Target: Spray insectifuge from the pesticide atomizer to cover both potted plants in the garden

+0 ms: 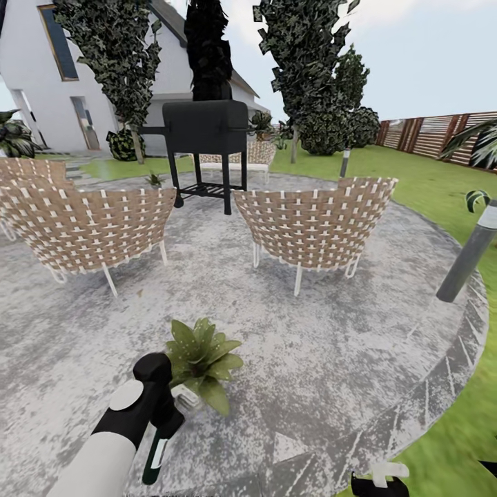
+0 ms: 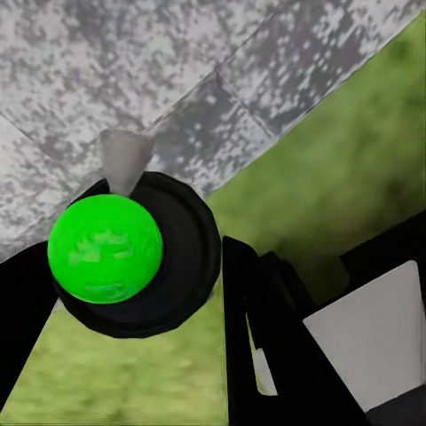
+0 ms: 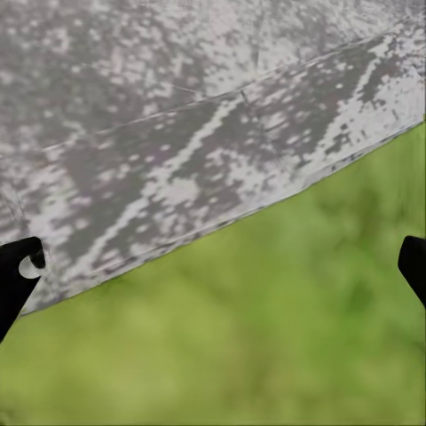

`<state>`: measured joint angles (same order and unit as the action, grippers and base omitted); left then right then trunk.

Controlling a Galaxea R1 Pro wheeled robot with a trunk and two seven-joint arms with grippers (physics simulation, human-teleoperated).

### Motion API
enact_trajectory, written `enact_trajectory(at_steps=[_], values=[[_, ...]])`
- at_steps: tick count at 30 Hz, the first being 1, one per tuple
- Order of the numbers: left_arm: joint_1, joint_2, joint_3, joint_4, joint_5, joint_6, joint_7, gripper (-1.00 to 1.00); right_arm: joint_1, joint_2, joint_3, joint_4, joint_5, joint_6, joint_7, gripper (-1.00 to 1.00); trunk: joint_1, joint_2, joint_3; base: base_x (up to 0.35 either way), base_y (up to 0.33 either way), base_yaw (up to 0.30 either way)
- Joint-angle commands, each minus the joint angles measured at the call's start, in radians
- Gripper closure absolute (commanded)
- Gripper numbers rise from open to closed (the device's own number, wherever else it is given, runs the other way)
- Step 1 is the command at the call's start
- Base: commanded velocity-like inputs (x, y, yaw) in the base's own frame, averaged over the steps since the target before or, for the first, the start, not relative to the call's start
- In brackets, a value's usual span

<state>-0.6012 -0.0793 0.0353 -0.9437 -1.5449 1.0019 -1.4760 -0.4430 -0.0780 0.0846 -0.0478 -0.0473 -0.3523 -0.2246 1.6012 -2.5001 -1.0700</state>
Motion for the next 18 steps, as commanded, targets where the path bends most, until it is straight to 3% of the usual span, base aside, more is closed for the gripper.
enact_trajectory(at_steps=[1, 8, 10, 12, 14, 16, 17, 18], values=[[0.004, 0.0, 0.004, 0.002, -0.01, 0.011, -0.011, 1.0, 0.0, -0.001, 0.008, 0.0, -0.005, -0.002, -0.004, -1.0, 0.0, 0.0, -0.001, 0.0, 0.0, 0.276], [0.019, -0.004, 0.005, 0.004, -0.007, 0.012, -0.007, 1.0, 0.0, -0.002, 0.007, 0.002, -0.005, -0.002, -0.004, -1.0, 0.0, 0.0, -0.001, 0.0, 0.0, 0.106], [0.02, -0.018, 0.005, 0.005, 0.007, 0.013, 0.001, 1.0, 0.0, -0.002, 0.008, 0.003, -0.005, -0.002, -0.004, -1.0, 0.0, 0.0, -0.001, 0.0, 0.0, 0.005], [0.02, -0.05, 0.005, 0.005, 0.045, 0.013, 0.049, 1.0, 0.0, -0.002, 0.009, 0.003, -0.005, -0.002, -0.004, -1.0, 0.0, 0.0, -0.001, 0.0, 0.0, 0.001], [0.021, -0.068, 0.005, 0.009, 0.079, 0.014, 0.137, 1.0, 0.0, -0.002, 0.008, 0.003, -0.005, -0.002, -0.003, -1.0, 0.0, 0.0, -0.001, 0.0, 0.0, 0.0], [0.025, -0.069, 0.017, 0.043, 0.146, 0.013, 0.244, 1.0, 0.0, -0.002, 0.009, 0.003, -0.005, -0.002, -0.003, -1.0, 0.0, 0.0, -0.001, 0.0, 0.0, 0.0], [0.036, -0.071, 0.032, 0.068, 0.208, 0.012, 0.327, 1.0, -0.001, -0.002, 0.009, 0.003, -0.004, -0.002, -0.003, -1.0, 0.0, 0.0, -0.001, 0.0, 0.0, 0.0], [0.042, -0.075, 0.037, 0.077, 0.25, 0.012, 0.392, 1.0, 0.0, -0.002, 0.009, 0.003, -0.004, -0.002, -0.003, -1.0, 0.0, 0.0, -0.001, 0.0, 0.0, 0.0]])
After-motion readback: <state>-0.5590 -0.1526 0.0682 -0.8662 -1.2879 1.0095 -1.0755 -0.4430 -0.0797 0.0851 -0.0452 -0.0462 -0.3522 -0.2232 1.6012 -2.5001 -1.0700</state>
